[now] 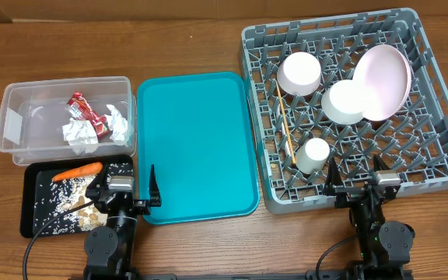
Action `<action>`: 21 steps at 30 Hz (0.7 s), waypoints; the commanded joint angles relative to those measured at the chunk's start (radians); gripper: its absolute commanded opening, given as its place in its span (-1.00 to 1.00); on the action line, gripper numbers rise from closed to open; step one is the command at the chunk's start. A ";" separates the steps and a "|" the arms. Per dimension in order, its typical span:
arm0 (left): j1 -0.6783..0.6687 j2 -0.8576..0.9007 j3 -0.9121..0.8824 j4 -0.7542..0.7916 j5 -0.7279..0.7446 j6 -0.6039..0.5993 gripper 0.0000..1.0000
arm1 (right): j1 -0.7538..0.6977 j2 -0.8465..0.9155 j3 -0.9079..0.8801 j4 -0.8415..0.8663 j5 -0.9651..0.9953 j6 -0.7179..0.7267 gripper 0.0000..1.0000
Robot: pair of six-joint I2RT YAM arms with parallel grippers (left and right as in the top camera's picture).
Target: Sort waste into correct bins and load items into the dishwasher
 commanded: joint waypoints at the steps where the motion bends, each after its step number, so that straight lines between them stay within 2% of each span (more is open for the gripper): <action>1: 0.003 -0.013 -0.005 0.002 -0.018 0.041 1.00 | -0.003 -0.012 -0.011 0.008 -0.001 0.004 1.00; 9: 0.066 -0.013 -0.005 0.002 -0.014 0.044 1.00 | -0.003 -0.012 -0.011 0.008 -0.001 0.004 1.00; 21: 0.073 -0.012 -0.005 0.004 -0.003 0.043 1.00 | -0.003 -0.012 -0.011 0.008 -0.001 0.004 1.00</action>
